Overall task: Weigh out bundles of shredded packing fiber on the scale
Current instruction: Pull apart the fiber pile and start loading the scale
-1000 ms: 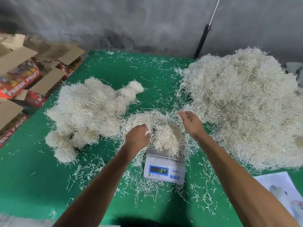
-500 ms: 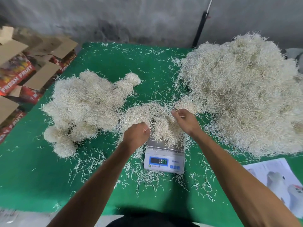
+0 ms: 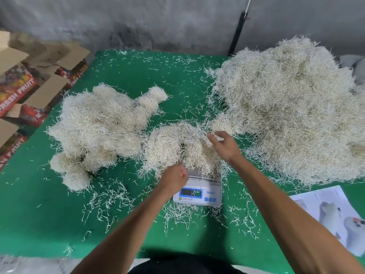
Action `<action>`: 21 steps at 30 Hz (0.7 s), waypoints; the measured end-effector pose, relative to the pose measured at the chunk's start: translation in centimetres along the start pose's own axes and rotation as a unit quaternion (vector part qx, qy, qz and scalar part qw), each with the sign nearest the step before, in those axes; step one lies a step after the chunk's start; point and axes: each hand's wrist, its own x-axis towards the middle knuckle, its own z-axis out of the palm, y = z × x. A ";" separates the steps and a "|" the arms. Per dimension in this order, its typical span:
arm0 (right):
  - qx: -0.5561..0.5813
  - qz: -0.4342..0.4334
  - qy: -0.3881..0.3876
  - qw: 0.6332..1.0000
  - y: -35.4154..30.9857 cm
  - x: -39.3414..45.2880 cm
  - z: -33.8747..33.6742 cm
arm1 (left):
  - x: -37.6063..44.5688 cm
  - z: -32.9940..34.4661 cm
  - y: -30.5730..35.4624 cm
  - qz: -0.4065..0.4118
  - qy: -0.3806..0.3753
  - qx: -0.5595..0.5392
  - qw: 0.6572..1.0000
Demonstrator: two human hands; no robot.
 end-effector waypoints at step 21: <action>0.017 0.009 0.015 1.000 1.3 -0.2 -0.2 | -1.5 7.1 0.7 -0.001 -0.109 -0.110 0.988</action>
